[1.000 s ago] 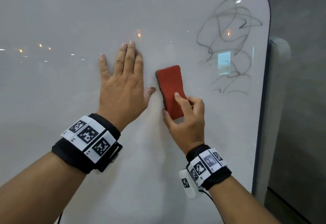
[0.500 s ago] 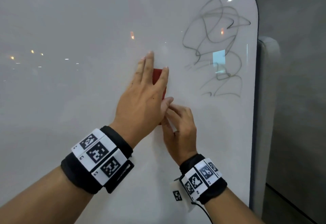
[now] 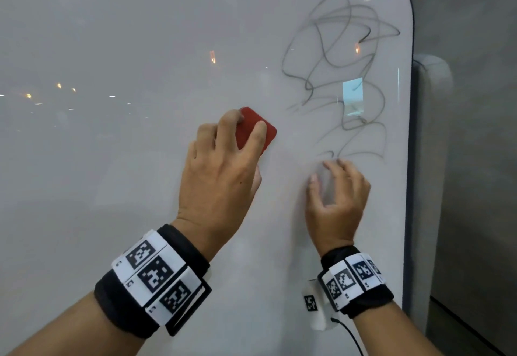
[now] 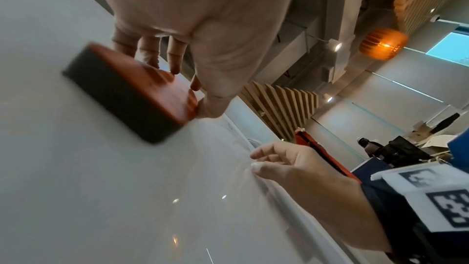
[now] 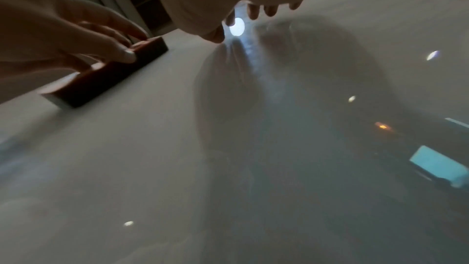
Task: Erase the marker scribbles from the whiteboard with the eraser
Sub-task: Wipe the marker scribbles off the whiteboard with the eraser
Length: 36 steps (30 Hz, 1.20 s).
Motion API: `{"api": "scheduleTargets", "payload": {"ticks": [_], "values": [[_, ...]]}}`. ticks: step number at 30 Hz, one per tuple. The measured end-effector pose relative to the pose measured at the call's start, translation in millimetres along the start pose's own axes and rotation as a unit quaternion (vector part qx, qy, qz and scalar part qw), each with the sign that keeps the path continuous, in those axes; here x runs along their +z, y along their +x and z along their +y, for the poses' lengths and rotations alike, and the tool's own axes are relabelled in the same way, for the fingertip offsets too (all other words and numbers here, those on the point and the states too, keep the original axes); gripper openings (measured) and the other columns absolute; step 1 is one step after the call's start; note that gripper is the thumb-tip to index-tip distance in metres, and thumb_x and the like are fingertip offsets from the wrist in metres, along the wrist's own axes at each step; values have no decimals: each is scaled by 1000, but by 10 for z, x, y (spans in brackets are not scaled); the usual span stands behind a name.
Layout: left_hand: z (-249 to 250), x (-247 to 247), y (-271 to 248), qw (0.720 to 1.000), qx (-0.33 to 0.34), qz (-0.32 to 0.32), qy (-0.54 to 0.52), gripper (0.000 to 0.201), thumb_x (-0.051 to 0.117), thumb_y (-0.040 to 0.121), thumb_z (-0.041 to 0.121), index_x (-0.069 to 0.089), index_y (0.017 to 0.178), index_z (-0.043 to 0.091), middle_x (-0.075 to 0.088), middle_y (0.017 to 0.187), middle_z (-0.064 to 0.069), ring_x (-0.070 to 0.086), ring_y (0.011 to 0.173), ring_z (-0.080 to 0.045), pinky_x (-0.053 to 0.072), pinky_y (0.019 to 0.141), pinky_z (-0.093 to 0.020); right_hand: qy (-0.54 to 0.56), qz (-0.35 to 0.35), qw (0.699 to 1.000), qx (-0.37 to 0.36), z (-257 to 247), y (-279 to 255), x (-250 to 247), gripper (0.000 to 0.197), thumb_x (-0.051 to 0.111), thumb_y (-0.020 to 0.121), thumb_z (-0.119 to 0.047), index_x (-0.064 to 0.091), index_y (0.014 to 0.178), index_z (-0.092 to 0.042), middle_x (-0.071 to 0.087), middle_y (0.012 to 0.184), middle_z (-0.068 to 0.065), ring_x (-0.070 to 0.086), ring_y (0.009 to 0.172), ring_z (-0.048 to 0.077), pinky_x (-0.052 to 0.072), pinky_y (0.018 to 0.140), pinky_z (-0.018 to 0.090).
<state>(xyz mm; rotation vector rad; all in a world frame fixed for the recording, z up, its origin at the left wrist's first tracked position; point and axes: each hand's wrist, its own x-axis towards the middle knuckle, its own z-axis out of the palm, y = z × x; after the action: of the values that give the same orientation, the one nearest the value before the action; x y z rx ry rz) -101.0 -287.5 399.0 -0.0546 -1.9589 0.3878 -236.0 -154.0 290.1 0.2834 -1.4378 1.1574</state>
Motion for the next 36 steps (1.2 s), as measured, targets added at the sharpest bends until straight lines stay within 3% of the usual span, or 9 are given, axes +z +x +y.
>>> {"api": "scheduleTargets", "payload": {"ticks": [5, 9, 15, 20, 22, 26, 32, 34, 36], "values": [[-5, 82, 203, 999, -15, 42, -13, 54, 64, 90, 7, 48, 141, 7, 43, 144, -23, 47, 119, -41, 46, 97, -52, -56, -41, 996, 55, 314, 7, -69, 55, 49, 95, -42, 53, 140, -9, 43, 150, 17, 39, 134, 35, 34, 112, 51], [67, 162, 368, 998, 4, 60, -16, 50, 61, 89, 1, 52, 138, 4, 48, 142, -23, 47, 123, -42, 44, 100, -53, -62, -63, 995, 37, 367, -47, -79, 59, 45, 98, -43, 47, 146, -10, 36, 156, 16, 35, 138, 36, 28, 116, 47], [431, 333, 266, 971, 236, -36, 0, 52, 31, 90, 10, 55, 136, 4, 48, 144, -23, 50, 122, -42, 40, 103, -53, -85, -52, 995, 7, 387, -25, -67, 58, 49, 96, -38, 51, 142, -3, 42, 150, 23, 42, 132, 41, 35, 111, 50], [379, 371, 500, 996, 67, 50, 37, 45, 58, 93, 14, 55, 138, 15, 51, 142, -17, 51, 120, -37, 37, 99, -50, -83, -77, 994, 16, 408, 6, -156, 57, 50, 95, -41, 52, 143, -10, 42, 152, 17, 41, 135, 36, 34, 111, 48], [455, 440, 467, 994, 90, 63, 21, 44, 55, 94, 11, 56, 137, 13, 52, 142, -19, 52, 121, -39, 38, 101, -51, -80, -83, 993, 17, 411, 17, -184, 57, 50, 94, -41, 52, 143, -12, 42, 152, 16, 41, 135, 35, 35, 111, 48], [604, 541, 254, 969, 246, -9, 9, 48, 35, 94, 12, 56, 137, 10, 48, 145, -22, 50, 124, -39, 39, 104, -53, -77, -92, 993, 17, 418, 25, -210, 61, 52, 92, -44, 52, 143, -11, 41, 153, 17, 41, 136, 37, 35, 112, 50], [493, 453, 508, 994, 78, 64, 44, 44, 58, 91, 13, 59, 135, 18, 53, 142, -15, 53, 121, -36, 37, 98, -49, -83, -112, 989, 48, 454, 33, -253, 74, 52, 87, -55, 43, 148, -13, 33, 157, 17, 32, 142, 34, 24, 116, 46], [600, 505, 419, 990, 133, 47, 21, 45, 50, 90, 12, 60, 134, 15, 52, 142, -18, 52, 121, -38, 38, 98, -50, -77, -103, 990, 50, 450, 28, -258, 75, 53, 87, -54, 44, 147, -11, 34, 156, 18, 33, 142, 35, 24, 116, 44], [721, 571, 251, 965, 262, -13, 20, 46, 48, 91, 15, 58, 135, 12, 49, 144, -20, 50, 123, -38, 39, 100, -53, -65, -106, 991, 53, 444, 29, -269, 75, 54, 87, -54, 44, 147, -11, 35, 157, 17, 33, 143, 34, 23, 116, 42]]}}
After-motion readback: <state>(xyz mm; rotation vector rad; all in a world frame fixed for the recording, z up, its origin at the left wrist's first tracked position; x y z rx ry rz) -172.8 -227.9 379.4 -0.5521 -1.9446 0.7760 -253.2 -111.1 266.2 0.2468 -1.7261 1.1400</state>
